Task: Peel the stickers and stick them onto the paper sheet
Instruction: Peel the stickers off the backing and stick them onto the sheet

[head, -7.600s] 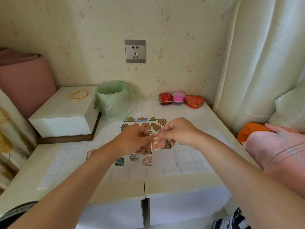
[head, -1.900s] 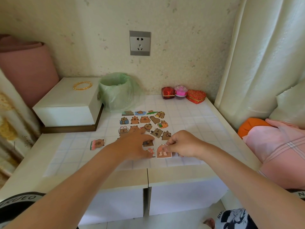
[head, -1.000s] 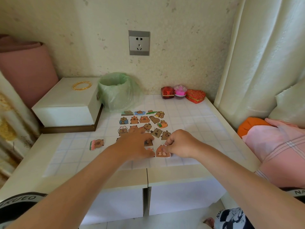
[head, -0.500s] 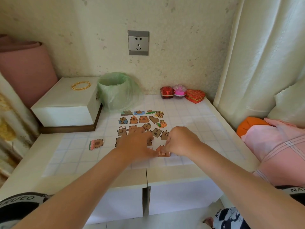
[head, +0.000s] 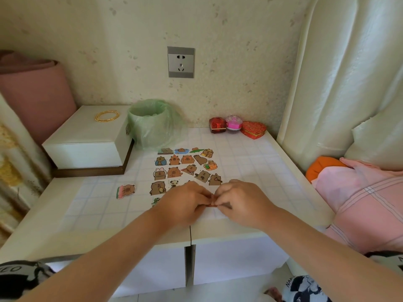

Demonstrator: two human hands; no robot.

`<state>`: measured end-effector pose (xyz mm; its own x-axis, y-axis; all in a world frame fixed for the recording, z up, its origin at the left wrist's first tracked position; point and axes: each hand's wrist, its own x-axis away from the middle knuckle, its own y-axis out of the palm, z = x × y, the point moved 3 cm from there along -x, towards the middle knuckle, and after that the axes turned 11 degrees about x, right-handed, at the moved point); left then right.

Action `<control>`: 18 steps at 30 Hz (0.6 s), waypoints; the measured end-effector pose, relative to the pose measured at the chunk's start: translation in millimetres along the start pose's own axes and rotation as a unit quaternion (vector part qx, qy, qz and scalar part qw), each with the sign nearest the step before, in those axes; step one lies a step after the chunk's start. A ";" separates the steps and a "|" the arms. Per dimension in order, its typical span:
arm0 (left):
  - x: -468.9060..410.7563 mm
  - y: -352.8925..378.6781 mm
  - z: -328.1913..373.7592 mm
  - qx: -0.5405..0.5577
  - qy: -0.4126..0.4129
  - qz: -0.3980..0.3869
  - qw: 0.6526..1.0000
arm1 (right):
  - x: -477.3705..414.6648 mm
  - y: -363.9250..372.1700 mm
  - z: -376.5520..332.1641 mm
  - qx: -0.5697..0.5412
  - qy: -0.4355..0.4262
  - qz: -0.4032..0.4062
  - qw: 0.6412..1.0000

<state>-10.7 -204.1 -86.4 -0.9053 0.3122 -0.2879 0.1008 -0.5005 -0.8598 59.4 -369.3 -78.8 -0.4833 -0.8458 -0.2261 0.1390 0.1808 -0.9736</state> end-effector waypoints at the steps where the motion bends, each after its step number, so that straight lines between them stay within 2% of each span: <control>1: 3.4 -1.2 1.3 -0.007 0.014 -0.004 1.000 | 3.1 1.7 0.3 0.008 -0.007 0.008 1.000; 3: 8.8 -4.2 0.9 -0.019 0.017 -0.052 0.998 | 6.8 4.6 -0.6 0.036 -0.029 0.008 0.999; 5: 15.2 -5.3 -0.5 -0.033 -0.010 -0.121 0.992 | 10.2 5.6 -1.9 0.058 -0.055 0.011 0.997; 7: 20.2 -5.5 0.1 -0.041 -0.033 -0.154 0.987 | 13.8 5.6 -0.8 0.054 -0.069 0.021 0.996; 11: 25.9 -7.7 1.2 -0.013 -0.036 -0.135 0.990 | 20.0 7.9 2.3 0.039 -0.087 0.037 0.995; 18: 29.5 -14.6 2.1 0.018 -0.046 -0.104 0.993 | 22.4 3.8 3.8 0.007 -0.070 0.007 0.997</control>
<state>-39.7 -189.3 -81.5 -0.9392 0.3372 -0.0649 -0.1052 -0.4625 -0.8803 52.4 -389.6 -87.4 -0.3553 -0.9057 -0.2314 0.1565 0.1864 -0.9699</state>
